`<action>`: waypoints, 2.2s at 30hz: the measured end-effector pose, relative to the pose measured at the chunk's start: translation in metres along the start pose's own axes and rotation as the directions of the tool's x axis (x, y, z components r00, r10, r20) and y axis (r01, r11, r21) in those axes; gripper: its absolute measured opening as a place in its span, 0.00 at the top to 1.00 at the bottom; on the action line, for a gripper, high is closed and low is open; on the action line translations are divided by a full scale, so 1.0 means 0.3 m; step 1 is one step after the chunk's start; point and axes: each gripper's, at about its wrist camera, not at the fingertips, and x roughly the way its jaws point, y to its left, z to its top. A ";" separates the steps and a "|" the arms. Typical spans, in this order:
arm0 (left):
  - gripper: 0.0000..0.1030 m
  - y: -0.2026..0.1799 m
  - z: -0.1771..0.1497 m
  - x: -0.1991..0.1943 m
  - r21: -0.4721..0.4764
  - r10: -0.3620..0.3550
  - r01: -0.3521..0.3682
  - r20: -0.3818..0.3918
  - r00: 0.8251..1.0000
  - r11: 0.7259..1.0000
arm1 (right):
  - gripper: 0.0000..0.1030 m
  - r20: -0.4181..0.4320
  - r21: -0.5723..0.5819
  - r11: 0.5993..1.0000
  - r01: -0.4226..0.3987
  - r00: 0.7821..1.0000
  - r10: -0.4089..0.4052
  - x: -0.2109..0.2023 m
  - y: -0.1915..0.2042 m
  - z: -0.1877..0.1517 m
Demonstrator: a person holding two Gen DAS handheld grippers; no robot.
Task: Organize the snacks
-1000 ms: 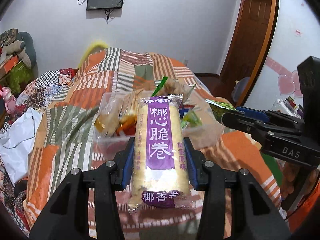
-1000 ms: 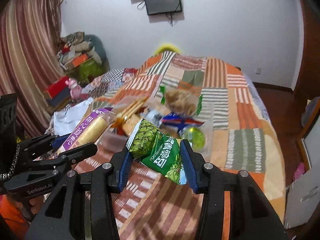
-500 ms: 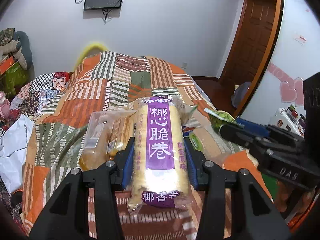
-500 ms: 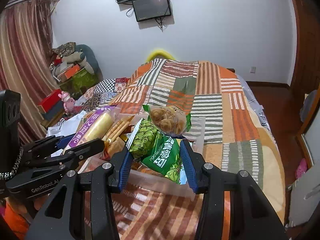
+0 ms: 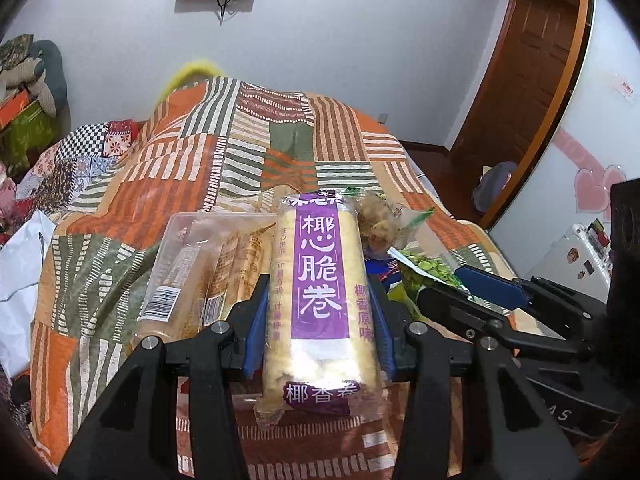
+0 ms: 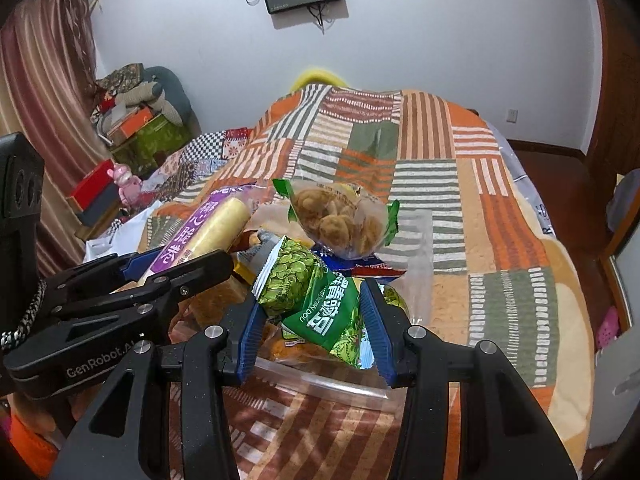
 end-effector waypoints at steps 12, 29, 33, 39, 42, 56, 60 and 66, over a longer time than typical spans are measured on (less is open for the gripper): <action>0.52 0.024 -0.004 0.015 -0.015 -0.003 0.003 -0.021 1.000 1.000 | 0.54 -0.051 0.048 0.999 -0.019 0.998 0.021 0.031 -0.019 -0.015; 0.52 -0.012 0.002 -0.372 0.021 -0.022 0.018 0.184 0.983 1.000 | 0.50 0.138 0.043 0.999 -0.031 0.990 0.025 -0.280 -0.011 0.014; 0.52 -0.038 -0.010 -0.499 0.047 -0.014 0.002 0.261 0.965 0.999 | 0.50 0.222 0.017 1.000 -0.020 0.975 0.016 -0.410 0.028 0.012; 0.42 -0.076 -0.054 -0.666 0.078 -0.026 -0.002 0.353 0.935 0.997 | 0.39 0.330 -0.022 1.000 -0.015 0.944 0.021 -0.577 0.092 -0.010; 0.34 -0.092 -0.078 -0.719 0.094 -0.019 -0.019 0.386 0.922 0.995 | 0.32 0.372 -0.031 1.000 0.002 0.928 0.009 -0.629 0.108 -0.026; 0.07 -0.118 -0.133 -0.825 0.087 0.028 -0.076 0.458 0.889 0.993 | 0.01 0.400 -0.031 0.998 0.057 0.915 -0.039 -0.661 0.153 -0.057; 0.04 -0.113 -0.135 -0.825 0.083 0.019 -0.064 0.458 0.889 0.995 | 0.00 0.417 -0.025 0.998 0.061 0.908 -0.045 -0.674 0.155 -0.061; 0.03 -0.125 -0.147 -0.836 0.086 0.020 -0.068 0.464 0.886 0.994 | 0.00 0.416 -0.030 0.998 0.062 0.908 -0.044 -0.673 0.162 -0.071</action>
